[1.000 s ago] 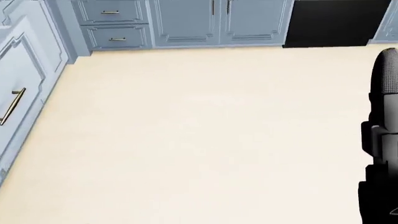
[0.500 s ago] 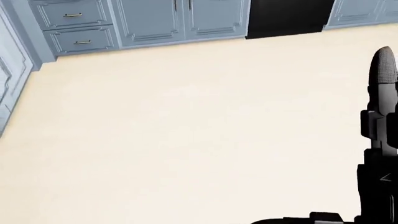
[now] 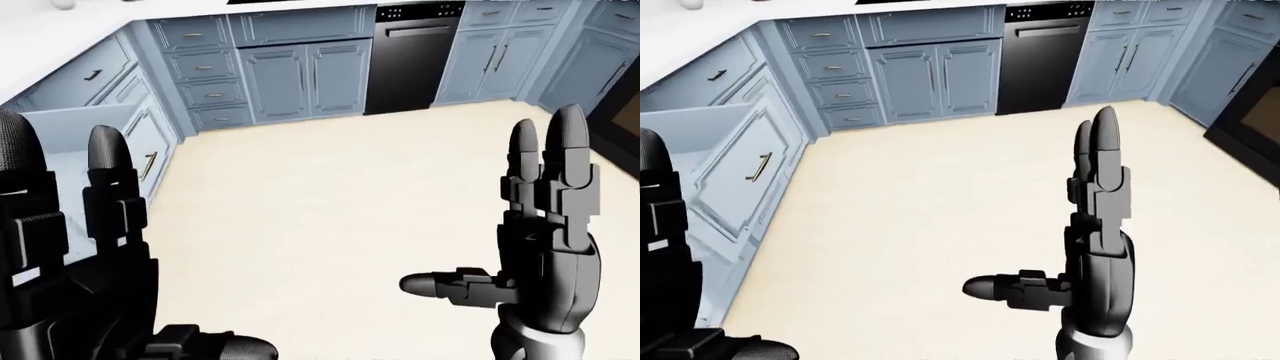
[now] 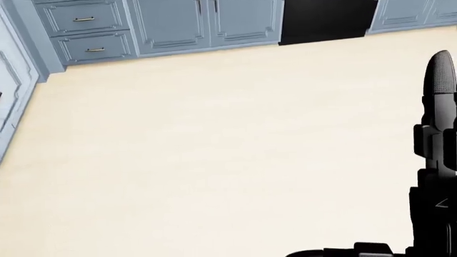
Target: Close the right drawer.
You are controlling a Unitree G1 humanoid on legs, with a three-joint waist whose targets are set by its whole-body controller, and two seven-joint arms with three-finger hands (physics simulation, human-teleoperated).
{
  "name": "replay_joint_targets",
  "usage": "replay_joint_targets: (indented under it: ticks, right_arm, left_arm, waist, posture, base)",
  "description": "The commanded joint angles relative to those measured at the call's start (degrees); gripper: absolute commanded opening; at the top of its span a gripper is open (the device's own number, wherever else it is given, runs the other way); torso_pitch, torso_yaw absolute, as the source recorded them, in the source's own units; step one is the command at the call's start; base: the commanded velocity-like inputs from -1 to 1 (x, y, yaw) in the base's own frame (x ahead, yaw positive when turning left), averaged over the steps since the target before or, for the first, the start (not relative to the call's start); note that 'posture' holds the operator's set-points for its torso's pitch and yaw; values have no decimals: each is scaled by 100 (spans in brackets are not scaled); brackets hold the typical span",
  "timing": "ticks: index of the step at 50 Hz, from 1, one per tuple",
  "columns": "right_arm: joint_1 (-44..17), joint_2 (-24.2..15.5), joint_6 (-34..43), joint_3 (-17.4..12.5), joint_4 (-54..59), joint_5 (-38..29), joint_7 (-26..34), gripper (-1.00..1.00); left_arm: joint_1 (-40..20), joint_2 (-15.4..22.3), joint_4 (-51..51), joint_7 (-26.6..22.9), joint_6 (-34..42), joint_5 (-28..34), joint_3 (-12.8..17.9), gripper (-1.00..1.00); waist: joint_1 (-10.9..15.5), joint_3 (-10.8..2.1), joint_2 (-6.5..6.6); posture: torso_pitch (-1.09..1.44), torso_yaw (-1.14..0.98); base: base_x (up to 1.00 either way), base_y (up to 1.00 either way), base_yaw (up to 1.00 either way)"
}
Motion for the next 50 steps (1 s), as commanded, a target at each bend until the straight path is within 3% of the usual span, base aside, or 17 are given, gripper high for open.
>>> replay_joint_targets:
  ticks: [1, 4, 5, 10, 14, 16, 19, 24, 26, 27, 28, 29, 36, 41, 42, 45, 50]
  right_arm:
    - [-70, 2, -96, 35, -142, 2, -3, 100]
    - [-22, 8, -142, 48, -161, 52, -6, 100]
    - [-23, 7, -118, 39, -168, 23, -3, 100]
    - [-49, 2, -62, 18, -200, 62, 32, 100]
    - [-63, 1, -18, 20, -215, 59, 51, 100]
    - [-82, 0, -4, 9, -221, 52, 50, 100]
    - [-106, -2, 17, 5, -200, 48, 52, 100]
    - [-79, 3, -65, 42, -136, 28, 28, 100]
    - [-79, -2, -76, 42, -118, 24, 27, 100]
    - [-83, 1, -86, 45, -102, 6, 17, 100]
    - [-95, -3, -69, 42, -99, 6, 17, 100]
    - [-113, -10, -64, 41, -87, 18, 23, 100]
    - [-88, -6, -88, 57, -79, -8, 8, 100]
    - [-93, -12, -87, 61, -74, 5, 14, 100]
    - [-97, -11, -81, 56, -76, -1, 11, 100]
    - [-102, -9, -84, 56, -57, -13, 3, 100]
    - [-103, -14, -81, 54, -75, -7, 16, 100]
  left_arm:
    - [-32, 21, -140, 7, -83, -2, 60, 100]
    - [-49, 40, -140, 34, -69, -5, 59, 100]
    - [-56, 50, -140, 48, -60, 0, 54, 100]
    - [-60, 173, -140, 169, -84, -20, 37, 100]
    - [-58, 159, -140, 152, -80, -16, 43, 100]
    - [-60, 186, -140, 180, -83, -26, 34, 100]
    - [-64, 230, -140, 226, -94, -21, 20, 100]
    - [-71, 232, -140, 226, -86, -22, 24, 100]
    - [-58, 200, -140, 192, -93, -17, 27, 100]
    - [-54, 179, -140, 172, -93, -17, 35, 100]
    - [-56, 149, -140, 144, -81, -15, 42, 100]
    - [-49, 123, -140, 114, -84, -8, 43, 100]
    - [-40, 19, -140, 13, -72, 10, 63, 100]
    - [-46, 37, -140, 31, -69, 6, 59, 100]
    - [-47, 47, -140, 40, -71, 8, 53, 100]
    - [-51, 79, -140, 72, -69, 10, 38, 100]
    - [-71, 170, -140, 170, -66, -1, 20, 100]
  waist:
    - [7, -30, -4]
    - [15, -146, 396]
    - [58, -71, 176]
    - [3, -58, -33]
    - [-21, -94, -410]
    - [-88, -48, -281]
    - [-51, -115, -333]
    - [-45, -26, -40]
    - [-49, -120, 298]
    - [-2, -204, 573]
    - [50, -66, 247]
    - [32, -50, 303]
    - [15, -56, -74]
    - [-18, -96, -495]
    - [-93, -86, -288]
    - [-53, -134, -378]
    - [-42, -41, -81]
  posture:
    - [0, 0]
    - [0, 0]
    - [0, 0]
    - [0, 0]
    - [0, 0]
    - [0, 0]
    - [0, 0]
    - [0, 0]
    - [0, 0]
    - [0, 0]
    - [0, 0]
    - [0, 0]
    - [0, 0]
    - [0, 0]
    - [0, 0]
    - [0, 0]
    - [0, 0]
  base:
    - [0, 12, 0]
    - [0, 22, 0]
    - [0, 27, 0]
    - [0, 26, 0]
    - [0, 26, 0]
    - [0, 27, 0]
    - [0, 26, 0]
    - [0, 26, 0]
    - [0, 26, 0]
    - [0, 26, 0]
    - [0, 26, 0]
    - [0, 25, 0]
    - [0, 25, 0]
    - [0, 25, 0]
    - [0, 26, 0]
    - [0, 26, 0]
    - [0, 25, 0]
